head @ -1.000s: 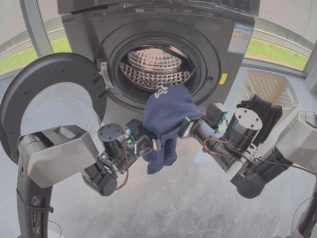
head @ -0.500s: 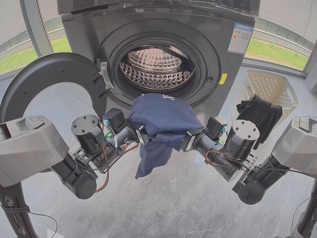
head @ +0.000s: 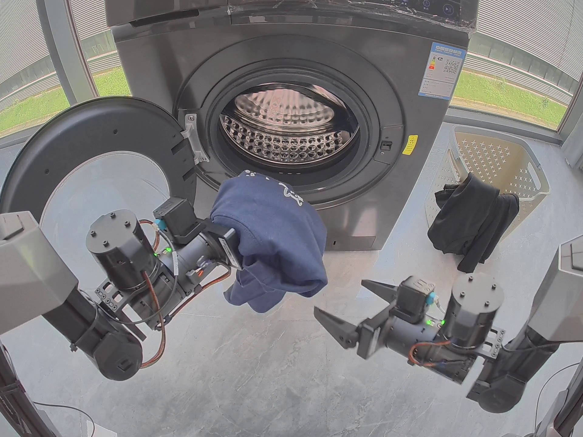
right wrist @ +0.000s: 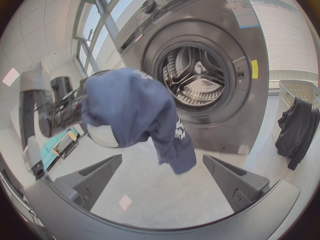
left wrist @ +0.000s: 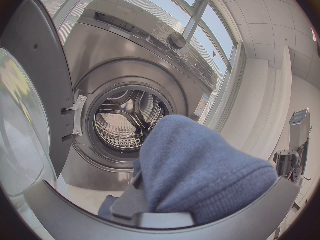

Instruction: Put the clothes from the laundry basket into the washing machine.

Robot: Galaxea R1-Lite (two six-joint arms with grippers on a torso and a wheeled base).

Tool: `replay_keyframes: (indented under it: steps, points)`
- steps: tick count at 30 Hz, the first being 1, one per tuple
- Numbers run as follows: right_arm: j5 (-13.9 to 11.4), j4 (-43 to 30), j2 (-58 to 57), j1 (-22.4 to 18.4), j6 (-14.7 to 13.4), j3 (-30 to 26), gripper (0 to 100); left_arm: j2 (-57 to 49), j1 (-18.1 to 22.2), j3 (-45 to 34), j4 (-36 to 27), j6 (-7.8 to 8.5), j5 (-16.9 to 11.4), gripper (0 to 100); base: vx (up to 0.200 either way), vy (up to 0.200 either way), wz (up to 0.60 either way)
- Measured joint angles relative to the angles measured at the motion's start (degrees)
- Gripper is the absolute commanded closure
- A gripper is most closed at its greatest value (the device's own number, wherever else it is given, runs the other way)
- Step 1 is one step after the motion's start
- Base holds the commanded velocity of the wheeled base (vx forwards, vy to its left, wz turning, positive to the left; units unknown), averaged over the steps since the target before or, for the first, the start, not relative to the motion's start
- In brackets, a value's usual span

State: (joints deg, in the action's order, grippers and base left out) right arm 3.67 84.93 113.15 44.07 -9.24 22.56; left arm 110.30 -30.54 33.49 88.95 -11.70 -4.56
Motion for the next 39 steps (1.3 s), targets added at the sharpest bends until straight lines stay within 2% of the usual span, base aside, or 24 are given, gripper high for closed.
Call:
replay_keyframes:
  steps: [4,8,12,15,19,24,32,37,39]
  points:
    - [-2.19,0.99,-2.43,0.30,1.52,-6.19,0,-2.28,-0.07,-3.84,0.02,-0.61,-0.17,100,0.000,0.000,0.00]
    - [-3.02,1.40,-4.25,-1.77,2.38,-8.35,0,-3.80,0.06,-6.95,-0.02,0.00,-0.30,100,0.000,0.000,0.00]
    - [-3.54,1.54,-5.49,-5.77,2.65,-8.84,0,-4.62,-0.07,-8.30,0.00,1.66,-0.39,100,0.000,0.050,0.00]
    - [-3.67,1.63,-6.01,-7.33,2.71,-8.96,0,-4.84,-0.20,-9.24,-0.02,2.16,-0.94,100,0.000,0.200,0.00]
    - [-3.67,1.63,-6.31,-8.07,2.68,-9.01,0,-4.92,-0.33,-10.34,0.00,2.93,-2.26,100,0.000,0.100,0.00]
    - [-3.67,1.63,-6.44,-8.19,2.62,-9.01,0,-4.84,-0.35,-11.23,0.02,5.11,-2.33,100,0.000,0.000,0.00]
    - [-3.67,1.65,-6.38,-8.19,2.57,-9.01,0,-4.29,-0.30,-11.93,0.02,5.44,-2.35,100,0.000,0.000,0.00]
    - [-3.67,1.63,-6.31,-8.02,2.46,-9.03,0,-3.90,-0.52,-11.85,0.02,5.57,-2.46,100,0.200,0.000,0.00]
    - [-3.64,1.63,-6.27,-7.94,2.46,-9.03,0,-3.46,-0.61,-11.75,0.00,6.34,-2.44,100,0.200,0.000,0.00]
